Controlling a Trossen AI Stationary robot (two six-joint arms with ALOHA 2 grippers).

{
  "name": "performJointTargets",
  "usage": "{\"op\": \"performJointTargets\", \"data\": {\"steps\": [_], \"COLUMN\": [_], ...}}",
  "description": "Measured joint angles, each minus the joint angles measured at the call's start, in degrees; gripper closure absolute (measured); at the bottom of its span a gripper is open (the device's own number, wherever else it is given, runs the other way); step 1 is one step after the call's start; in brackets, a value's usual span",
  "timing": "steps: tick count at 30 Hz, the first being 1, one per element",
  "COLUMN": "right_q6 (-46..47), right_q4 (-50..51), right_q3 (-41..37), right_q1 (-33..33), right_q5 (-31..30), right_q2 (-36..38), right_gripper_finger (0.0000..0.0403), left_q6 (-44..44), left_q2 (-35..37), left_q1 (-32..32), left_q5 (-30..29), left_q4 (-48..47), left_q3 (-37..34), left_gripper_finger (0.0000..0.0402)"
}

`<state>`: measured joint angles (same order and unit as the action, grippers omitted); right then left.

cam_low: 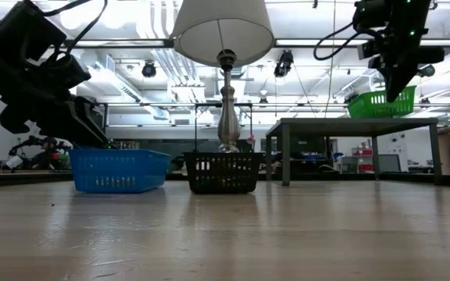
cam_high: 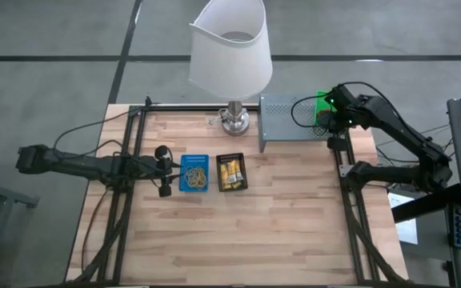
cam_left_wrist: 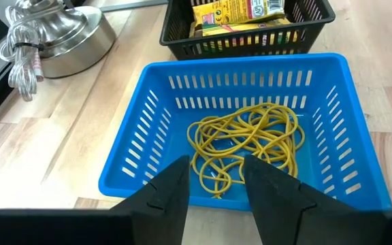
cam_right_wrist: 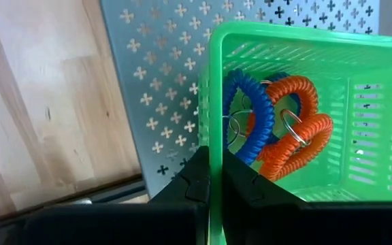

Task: Pick & Place Office Desk Supplies
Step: Put the green bin on the shelf

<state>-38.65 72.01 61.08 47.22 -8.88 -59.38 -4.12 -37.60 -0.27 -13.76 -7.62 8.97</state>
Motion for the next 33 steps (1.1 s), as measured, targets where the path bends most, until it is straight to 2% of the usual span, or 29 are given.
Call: {"op": "performJointTargets", "data": {"steps": [11,25,33], "right_q6": [-0.2,-0.9,-2.1], "right_q4": [-0.3,0.5,1.2], "right_q3": [-0.1,-0.1,-0.2], "right_q1": [0.0,4.1,5.1], "right_q5": [0.7,7.6,8.4], "right_q2": [-0.1,1.5,1.9], "right_gripper_finger": [0.038,0.0378,0.0378], "left_q6": [0.0,0.0,0.0], "left_q2": [0.0,0.0,0.0], "left_q1": [0.0,0.0,0.0], "left_q5": [0.0,0.0,0.0], "left_q4": [0.0,0.0,0.0], "left_q3": [0.0,0.0,0.0], "left_gripper_finger": [0.0258,0.0258,0.0258]}}
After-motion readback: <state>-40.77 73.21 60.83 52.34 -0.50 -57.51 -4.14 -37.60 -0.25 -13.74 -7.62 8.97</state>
